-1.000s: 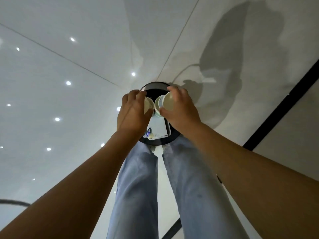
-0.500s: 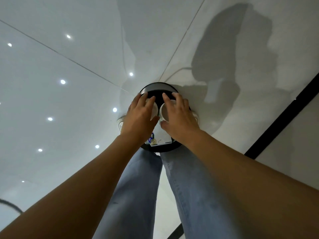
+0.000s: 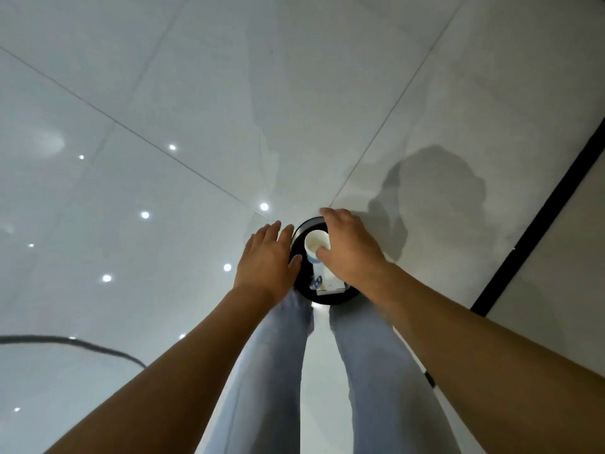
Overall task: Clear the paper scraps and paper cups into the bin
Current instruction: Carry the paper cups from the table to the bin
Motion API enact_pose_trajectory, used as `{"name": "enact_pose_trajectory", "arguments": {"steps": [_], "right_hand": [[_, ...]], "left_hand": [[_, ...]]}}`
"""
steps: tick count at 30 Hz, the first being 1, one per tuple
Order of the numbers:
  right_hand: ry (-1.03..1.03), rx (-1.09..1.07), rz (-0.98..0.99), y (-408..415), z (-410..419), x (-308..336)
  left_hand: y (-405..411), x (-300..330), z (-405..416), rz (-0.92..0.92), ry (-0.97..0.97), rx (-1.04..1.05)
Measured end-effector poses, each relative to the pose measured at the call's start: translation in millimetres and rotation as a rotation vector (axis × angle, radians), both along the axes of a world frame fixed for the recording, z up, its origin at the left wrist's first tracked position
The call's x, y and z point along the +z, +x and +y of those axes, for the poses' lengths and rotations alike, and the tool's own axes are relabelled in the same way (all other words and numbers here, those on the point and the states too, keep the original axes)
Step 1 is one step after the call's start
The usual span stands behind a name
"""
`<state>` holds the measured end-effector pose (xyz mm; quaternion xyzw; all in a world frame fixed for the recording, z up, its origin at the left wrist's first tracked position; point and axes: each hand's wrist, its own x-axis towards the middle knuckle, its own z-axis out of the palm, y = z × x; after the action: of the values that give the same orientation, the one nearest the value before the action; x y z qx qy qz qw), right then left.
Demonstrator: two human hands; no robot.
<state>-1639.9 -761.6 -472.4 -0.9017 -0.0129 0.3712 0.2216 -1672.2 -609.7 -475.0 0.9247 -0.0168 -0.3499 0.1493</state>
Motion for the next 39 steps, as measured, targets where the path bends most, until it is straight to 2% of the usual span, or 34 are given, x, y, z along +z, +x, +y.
{"name": "enact_pose_trajectory", "arguments": {"steps": [6,12,20,31,39], "right_hand": [[0.055,0.238,-0.089,16,35,128],[0.045,0.528,-0.215,-8,68,231],[0.133,0.879,-0.385,-72,132,343],[0.273,1.250,-0.511,-201,277,425],[0.358,1.407,-0.479,-335,412,440]], "left_hand": [[-2,122,23,-0.137,0.051,0.105],[-50,224,45,-0.268,0.186,0.230],[-155,331,72,-0.388,0.263,0.649],[-310,417,167,-0.497,0.396,1.122],[-452,434,271,-0.486,0.461,1.280]]}}
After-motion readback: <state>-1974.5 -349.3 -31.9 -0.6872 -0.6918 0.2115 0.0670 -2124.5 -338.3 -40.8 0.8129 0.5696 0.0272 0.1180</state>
